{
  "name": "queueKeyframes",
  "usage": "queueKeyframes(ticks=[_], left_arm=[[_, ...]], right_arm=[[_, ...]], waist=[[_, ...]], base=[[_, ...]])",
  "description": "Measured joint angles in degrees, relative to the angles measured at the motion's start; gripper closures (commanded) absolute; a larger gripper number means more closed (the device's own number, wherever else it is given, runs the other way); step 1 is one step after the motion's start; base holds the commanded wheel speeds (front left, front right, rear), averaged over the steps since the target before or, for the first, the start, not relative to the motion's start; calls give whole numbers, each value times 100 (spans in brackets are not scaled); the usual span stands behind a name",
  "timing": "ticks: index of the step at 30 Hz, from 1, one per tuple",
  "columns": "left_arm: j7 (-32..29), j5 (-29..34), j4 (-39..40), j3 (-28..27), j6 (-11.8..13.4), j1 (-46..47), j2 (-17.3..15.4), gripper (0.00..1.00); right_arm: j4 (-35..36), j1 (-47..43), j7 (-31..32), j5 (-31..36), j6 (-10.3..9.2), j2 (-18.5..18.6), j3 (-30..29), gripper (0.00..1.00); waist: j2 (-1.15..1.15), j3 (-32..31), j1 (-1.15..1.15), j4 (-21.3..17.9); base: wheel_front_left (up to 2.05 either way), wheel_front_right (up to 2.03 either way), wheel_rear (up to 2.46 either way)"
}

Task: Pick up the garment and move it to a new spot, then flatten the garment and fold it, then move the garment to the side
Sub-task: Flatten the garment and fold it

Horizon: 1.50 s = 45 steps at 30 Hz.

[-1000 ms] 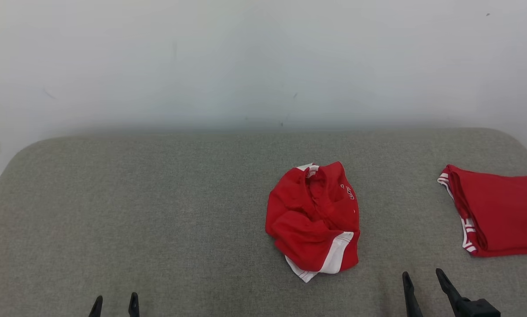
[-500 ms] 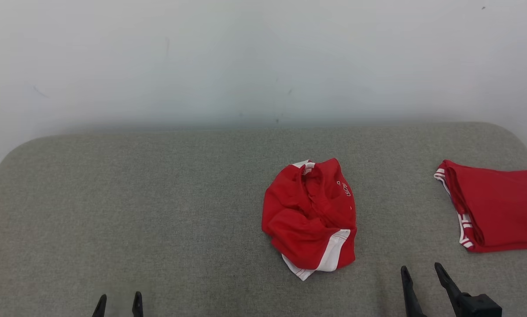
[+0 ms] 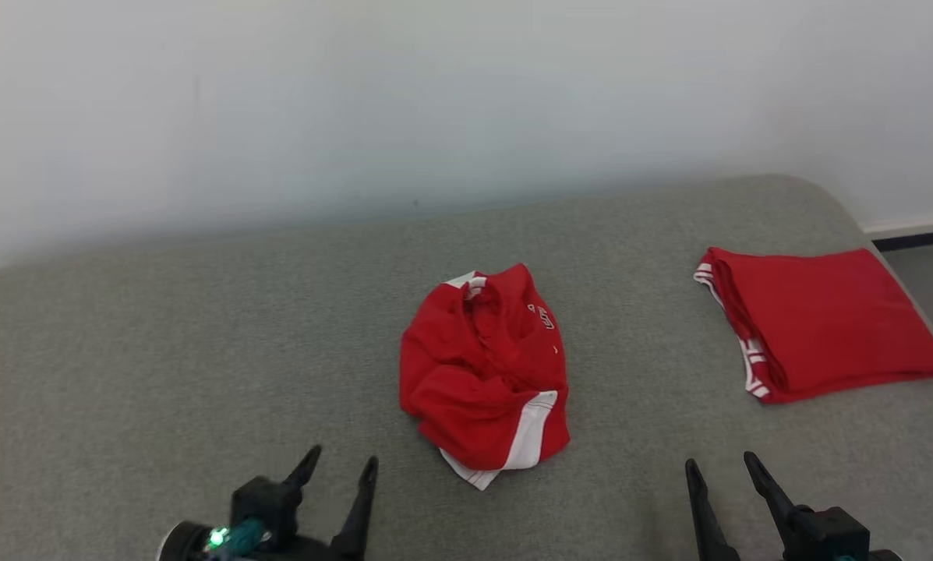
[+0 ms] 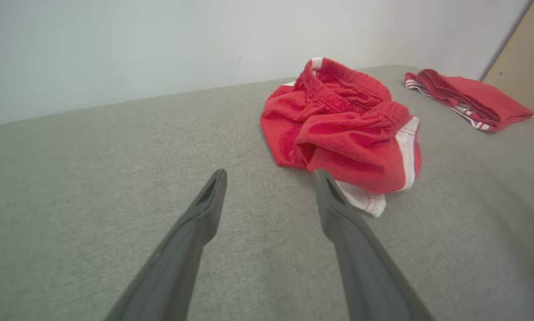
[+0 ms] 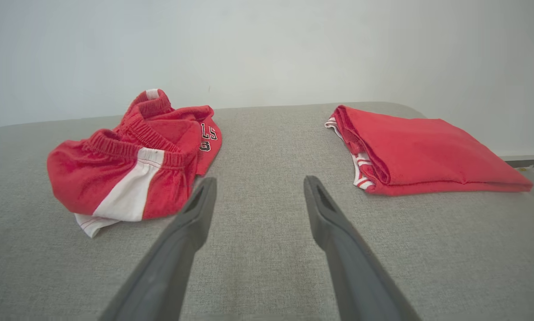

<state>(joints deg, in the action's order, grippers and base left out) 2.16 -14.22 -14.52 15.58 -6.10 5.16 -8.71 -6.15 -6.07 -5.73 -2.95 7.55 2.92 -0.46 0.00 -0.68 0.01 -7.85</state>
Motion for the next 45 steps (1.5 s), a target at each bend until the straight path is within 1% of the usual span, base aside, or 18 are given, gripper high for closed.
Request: queueKeyframes(ticks=[4,8,11,17,19,20,21,22,23,28,30,33,35,36,39,40,42,45], left_arm=[[-546,12,10,521,-97,595,-5,0],[-933,-10,-24,825,-103,1093,-46,0],[-1187,-52,-129,880,-104,1349,-74,0],[-1746,-230,-291,865,-94,1485,-164,0],[-1801,-226,-302,868,-52,1492,-183,0],[-1826,-211,-322,870,-26,1492,-199,20],[-1840,-201,-357,866,21,1492,-210,58],[-1848,-199,-393,870,41,1492,-218,74],[-1841,-198,-420,880,57,1492,-213,100],[-1605,-154,-482,965,80,1566,-104,100],[-1396,-156,-479,1042,52,1707,26,100],[-947,-277,-288,1174,-15,2111,309,100],[-552,-415,-96,1273,-52,2487,461,100],[-335,-636,43,1282,-59,2653,522,100],[204,-1115,454,1305,-70,3006,566,100],[366,-1312,598,1269,7,3061,577,100],[576,-1512,844,1230,274,3082,579,100],[414,-1617,890,1140,676,2810,538,100]], right_arm=[[-16,13,-33,-48,0,1,9,0],[-38,68,-70,-98,0,0,44,0],[-67,140,-105,-125,0,2,49,0],[-175,146,-171,-203,0,2,87,0],[-197,149,-186,-203,0,2,91,0],[-201,149,-187,-204,0,2,91,0],[-208,153,-186,-204,0,2,88,0],[-212,165,-185,-205,0,2,94,0],[-212,181,-185,-205,0,1,98,0],[-220,247,-183,-205,0,1,109,0],[-238,250,-185,-205,0,0,111,0],[-266,260,-186,-202,0,0,104,0],[-293,264,-185,-197,0,1,102,0],[-302,268,-187,-192,0,1,93,0],[-358,272,-243,-165,0,-1,76,0],[-377,272,-247,-152,0,-1,74,0],[-398,269,-264,-146,0,1,59,0],[-405,255,-261,-138,0,-2,46,0]], waist=[[0,101,0,-338],[0,223,0,-693],[0,322,0,-955],[0,508,0,-1410],[0,561,0,-1517],[0,585,0,-1562],[1,605,0,-1599],[0,622,1,-1629],[0,637,1,-1650],[1,643,0,-1612],[0,632,0,-1549],[0,616,0,-1432],[1,600,0,-1337],[1,589,0,-1286],[0,550,0,-1126],[0,537,0,-1069],[0,511,0,-944],[0,485,-1,-739]], base=[[0,0,0],[0,0,0],[0,0,0],[0,0,0],[0,0,0],[0,0,0],[0,0,0],[0,0,0],[0,0,0],[0,0,0],[0,0,0],[0,0,0],[0,0,0],[0,0,0],[0,0,0],[0,0,0],[0,0,0],[0,0,0]])
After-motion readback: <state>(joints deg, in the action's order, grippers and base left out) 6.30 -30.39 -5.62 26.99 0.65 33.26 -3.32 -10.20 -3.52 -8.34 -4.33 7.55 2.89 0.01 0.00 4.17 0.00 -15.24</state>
